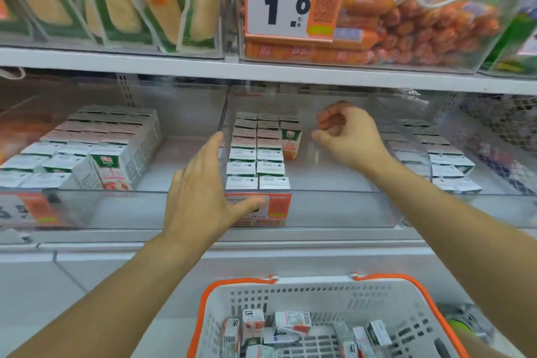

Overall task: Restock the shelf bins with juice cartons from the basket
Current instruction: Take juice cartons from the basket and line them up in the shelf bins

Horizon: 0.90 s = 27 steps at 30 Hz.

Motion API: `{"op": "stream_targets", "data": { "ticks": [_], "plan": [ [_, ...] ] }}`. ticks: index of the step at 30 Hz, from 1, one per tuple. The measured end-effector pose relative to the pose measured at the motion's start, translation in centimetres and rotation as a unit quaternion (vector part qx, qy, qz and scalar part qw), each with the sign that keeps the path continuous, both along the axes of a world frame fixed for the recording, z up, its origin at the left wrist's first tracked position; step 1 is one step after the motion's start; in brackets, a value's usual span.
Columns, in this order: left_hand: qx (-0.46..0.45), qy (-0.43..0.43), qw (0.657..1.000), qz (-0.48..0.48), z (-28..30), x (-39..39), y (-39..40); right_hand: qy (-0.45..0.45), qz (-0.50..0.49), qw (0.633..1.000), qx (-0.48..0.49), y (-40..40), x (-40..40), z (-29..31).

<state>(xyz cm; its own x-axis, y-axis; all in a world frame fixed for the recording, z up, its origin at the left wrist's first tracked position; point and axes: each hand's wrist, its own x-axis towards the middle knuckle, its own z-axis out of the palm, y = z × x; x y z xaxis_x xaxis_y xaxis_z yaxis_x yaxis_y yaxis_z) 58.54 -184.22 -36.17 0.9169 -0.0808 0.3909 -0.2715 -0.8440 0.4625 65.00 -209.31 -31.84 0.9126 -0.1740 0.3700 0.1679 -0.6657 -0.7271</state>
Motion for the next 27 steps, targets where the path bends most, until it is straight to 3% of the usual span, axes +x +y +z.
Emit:
{"op": "stream_targets", "data": {
  "ticks": [3, 5, 7, 9, 12, 14, 17, 19, 21, 25, 27],
  "plan": [
    [0.029, 0.026, 0.999, 0.015, 0.5, -0.4, -0.5, 0.021, 0.095, 0.991, 0.096, 0.0, -9.3, 0.3],
    [0.071, -0.014, 0.997, 0.020, 1.9, -1.4, -1.3, 0.075, 0.147, 0.976, 0.143, -0.5, -13.7, -1.6],
    [0.050, -0.114, 0.990, -0.061, 3.5, -2.9, -2.2, 0.165, 0.178, 0.957, 0.157, -1.3, -16.2, -5.2],
    [0.020, -0.132, 0.977, -0.168, 3.7, -4.5, -3.5, 0.253, 0.193, 0.939, 0.127, -2.1, -17.7, -10.0],
    [0.111, 0.054, 0.962, -0.244, -0.7, -6.5, -5.0, 0.375, 0.186, 0.906, 0.060, -2.7, -19.1, -17.4],
    [0.191, 0.231, 0.912, -0.279, -5.8, -8.0, -5.5, 0.472, 0.181, 0.862, 0.021, -2.4, -20.5, -20.9],
    [0.239, 0.418, 0.837, -0.260, -14.1, -10.4, -4.4, 0.549, 0.148, 0.816, 0.107, -1.3, -22.2, -24.0],
    [0.222, 0.492, 0.810, -0.230, -19.2, -12.5, -3.5, 0.556, 0.141, 0.812, 0.113, -0.6, -23.1, -25.9],
    [0.187, 0.545, 0.790, -0.210, -23.4, -14.7, -2.9, 0.560, 0.180, 0.807, 0.054, 0.0, -24.2, -28.0],
    [0.144, 0.629, 0.740, -0.192, -28.5, -18.2, -2.4, 0.605, 0.268, 0.750, -0.018, 1.5, -26.7, -31.7],
    [0.143, 0.653, 0.720, -0.185, -29.5, -18.6, -2.4, 0.630, 0.271, 0.728, -0.005, 2.0, -27.5, -32.9]
  ]
}}
